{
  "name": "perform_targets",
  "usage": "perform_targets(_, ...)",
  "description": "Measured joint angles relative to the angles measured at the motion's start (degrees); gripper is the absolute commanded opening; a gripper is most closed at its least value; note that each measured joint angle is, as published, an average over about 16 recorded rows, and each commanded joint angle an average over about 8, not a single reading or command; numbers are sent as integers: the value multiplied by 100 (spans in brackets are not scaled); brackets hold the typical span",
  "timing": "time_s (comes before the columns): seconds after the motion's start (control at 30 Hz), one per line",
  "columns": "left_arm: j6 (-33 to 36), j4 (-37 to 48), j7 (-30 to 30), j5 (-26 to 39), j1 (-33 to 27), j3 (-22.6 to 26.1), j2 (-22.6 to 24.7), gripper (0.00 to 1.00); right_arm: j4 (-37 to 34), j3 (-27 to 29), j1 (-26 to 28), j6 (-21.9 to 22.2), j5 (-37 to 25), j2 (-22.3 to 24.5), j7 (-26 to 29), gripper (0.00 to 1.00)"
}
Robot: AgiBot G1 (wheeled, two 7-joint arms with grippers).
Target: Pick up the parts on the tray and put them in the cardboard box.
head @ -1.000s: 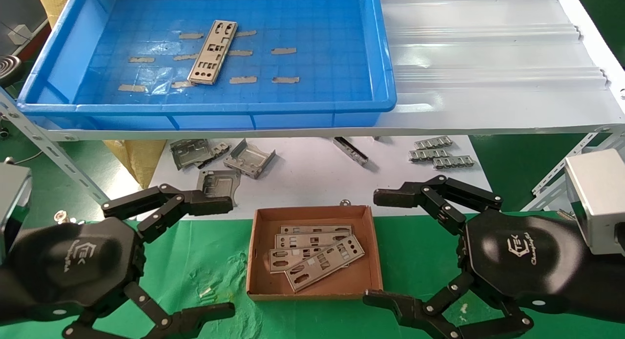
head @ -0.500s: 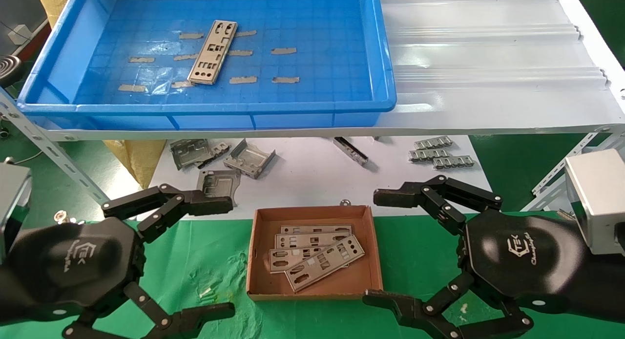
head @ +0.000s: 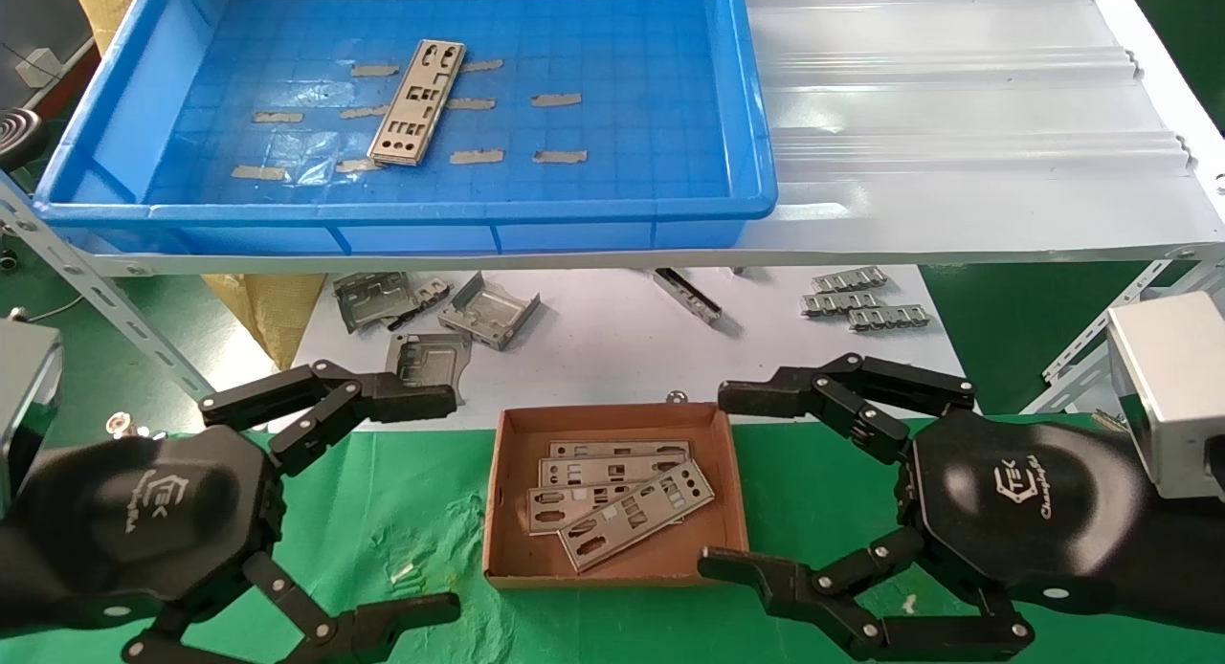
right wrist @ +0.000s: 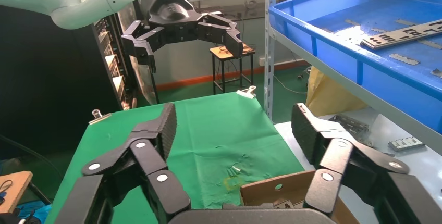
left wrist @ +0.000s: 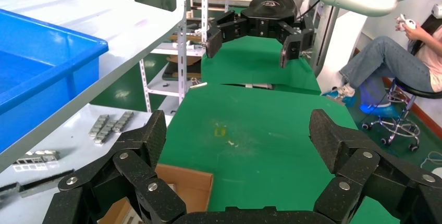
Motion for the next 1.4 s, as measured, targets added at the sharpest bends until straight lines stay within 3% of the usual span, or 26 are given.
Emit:
perform_targets(1.1, -14, 2, 3, 28, -27, 0, -5, 100, 0, 0, 0, 0, 0, 0, 0, 0)
perform_targets(1.4, -154, 407, -121, 416, -734, 126, 203, 100, 0, 0, 0, 0, 0, 0, 0, 0)
